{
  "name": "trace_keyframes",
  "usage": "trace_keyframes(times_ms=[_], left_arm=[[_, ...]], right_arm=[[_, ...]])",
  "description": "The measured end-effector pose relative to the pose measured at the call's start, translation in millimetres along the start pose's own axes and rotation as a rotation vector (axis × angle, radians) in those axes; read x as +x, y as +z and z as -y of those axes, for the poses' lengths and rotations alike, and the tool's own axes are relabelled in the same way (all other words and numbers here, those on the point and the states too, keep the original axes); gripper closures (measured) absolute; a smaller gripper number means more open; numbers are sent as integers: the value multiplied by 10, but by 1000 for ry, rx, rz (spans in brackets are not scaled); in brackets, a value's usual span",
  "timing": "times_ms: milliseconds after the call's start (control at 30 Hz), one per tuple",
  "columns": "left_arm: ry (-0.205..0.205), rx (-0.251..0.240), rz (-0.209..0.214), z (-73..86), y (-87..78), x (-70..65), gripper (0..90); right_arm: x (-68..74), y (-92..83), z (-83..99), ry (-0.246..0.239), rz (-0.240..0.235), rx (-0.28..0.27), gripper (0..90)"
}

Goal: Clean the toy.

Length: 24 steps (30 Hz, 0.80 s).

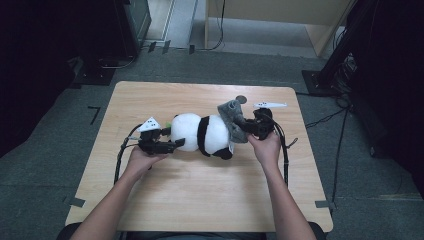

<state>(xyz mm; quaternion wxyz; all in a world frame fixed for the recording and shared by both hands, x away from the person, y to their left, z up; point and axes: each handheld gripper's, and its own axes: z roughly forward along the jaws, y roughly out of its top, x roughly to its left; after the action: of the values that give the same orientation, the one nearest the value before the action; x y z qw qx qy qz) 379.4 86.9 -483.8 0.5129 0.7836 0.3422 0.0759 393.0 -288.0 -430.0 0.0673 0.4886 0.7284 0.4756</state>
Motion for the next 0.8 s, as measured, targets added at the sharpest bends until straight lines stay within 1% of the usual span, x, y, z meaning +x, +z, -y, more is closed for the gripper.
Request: trace_keyframes(times_ms=[33, 100, 133, 233, 267, 300, 333, 400, 467, 500, 567, 700, 800], left_arm=[[-1, -1, -1, 3, 11, 3, 173], [-23, -4, 5, 8, 40, 11, 154], [-25, 0, 5, 11, 52, 13, 143], [-9, 15, -26, 34, 102, 5, 139], [-19, 8, -28, 47, 109, 4, 166], [-27, 12, -29, 47, 103, 5, 204], [-33, 18, -31, 45, 99, 3, 223], [-46, 31, -31, 39, 89, -8, 256], [-53, 40, -32, 36, 85, -16, 269], [-55, 40, -31, 39, 84, -22, 282], [-59, 42, -29, 45, 83, -31, 286], [-56, 41, -32, 59, 78, -45, 285], [-63, 41, -34, 61, 79, -48, 284]], right_arm=[[4, 5, 2, -1, 0, 1, 758], [3, 13, 5, -3, 4, 1, 752], [-4, 18, 8, 3, 2, -1, 747], [-12, 31, 19, 18, -3, -3, 744], [-11, 34, 20, 18, -1, -3, 745], [-7, 36, 22, 16, 5, -5, 744], [-8, 42, 26, 16, 5, -8, 744], [-20, 57, 36, 20, 7, -5, 741], [-51, 64, 59, 29, -1, -13, 740], [-66, 65, 70, 36, -2, -8, 739], [-92, 60, 86, 53, -8, -4, 740], [-83, 45, 138, 58, -1, -11, 742], [-71, 34, 178, 56, 30, -9, 745]])
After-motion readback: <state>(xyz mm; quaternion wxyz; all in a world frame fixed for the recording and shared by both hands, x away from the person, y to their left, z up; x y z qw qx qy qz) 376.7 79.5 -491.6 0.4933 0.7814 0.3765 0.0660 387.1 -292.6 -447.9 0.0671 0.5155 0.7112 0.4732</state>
